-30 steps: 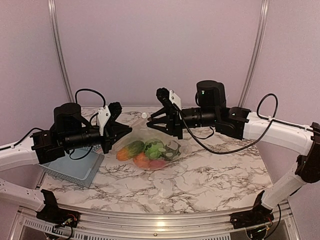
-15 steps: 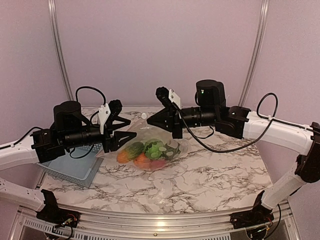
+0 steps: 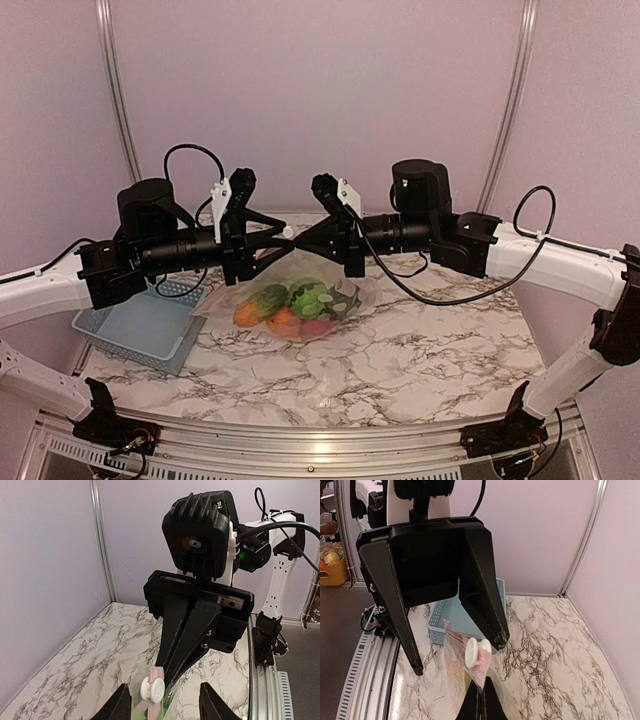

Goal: Open the zip-top bag and remove the fake food

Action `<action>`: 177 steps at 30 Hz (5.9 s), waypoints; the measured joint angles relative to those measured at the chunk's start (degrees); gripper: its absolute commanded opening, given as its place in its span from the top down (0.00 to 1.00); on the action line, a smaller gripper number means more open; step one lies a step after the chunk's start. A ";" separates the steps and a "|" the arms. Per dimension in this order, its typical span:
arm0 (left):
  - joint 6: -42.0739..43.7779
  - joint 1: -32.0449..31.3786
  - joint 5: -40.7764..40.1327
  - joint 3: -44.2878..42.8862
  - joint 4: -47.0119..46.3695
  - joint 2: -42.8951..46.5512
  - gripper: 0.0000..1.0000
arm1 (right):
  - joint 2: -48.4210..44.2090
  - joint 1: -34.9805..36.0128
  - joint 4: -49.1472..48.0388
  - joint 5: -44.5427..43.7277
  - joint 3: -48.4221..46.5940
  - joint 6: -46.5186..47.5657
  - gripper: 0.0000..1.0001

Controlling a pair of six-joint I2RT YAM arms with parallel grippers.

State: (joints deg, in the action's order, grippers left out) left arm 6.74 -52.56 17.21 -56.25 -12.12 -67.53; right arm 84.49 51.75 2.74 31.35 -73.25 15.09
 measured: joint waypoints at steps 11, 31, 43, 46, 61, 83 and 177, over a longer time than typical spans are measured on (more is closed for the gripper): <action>-1.31 -0.02 0.26 -0.26 -0.81 -1.38 0.90 | -0.02 0.00 -0.09 -0.39 0.00 -0.02 1.00; -1.16 -0.44 -6.40 5.77 -0.66 2.71 0.92 | -4.85 -2.34 -7.23 -1.66 7.50 -3.98 1.00; -1.31 0.15 -12.61 10.47 -0.39 6.36 0.92 | -12.04 -7.82 -11.30 -3.41 14.53 -8.26 1.00; -1.44 0.76 -13.53 11.30 -0.13 7.06 0.92 | -13.70 -9.31 -11.82 -3.87 16.31 -9.14 1.00; -2.29 5.20 -15.78 13.70 1.20 9.94 0.93 | -21.81 -16.44 -12.63 -5.18 23.65 -12.24 1.00; 9.68 5.90 -7.61 6.29 6.97 5.66 0.94 | -21.62 -14.75 3.30 1.44 9.14 -7.08 0.29; -44.11 8.31 -10.16 10.34 -18.38 -23.96 0.30 | 17.42 -11.56 0.39 -14.14 -3.34 -39.56 1.00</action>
State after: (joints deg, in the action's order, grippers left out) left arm -37.36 -44.25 7.05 -45.91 -30.50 -91.48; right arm 101.91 40.18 3.14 17.21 -76.60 -24.47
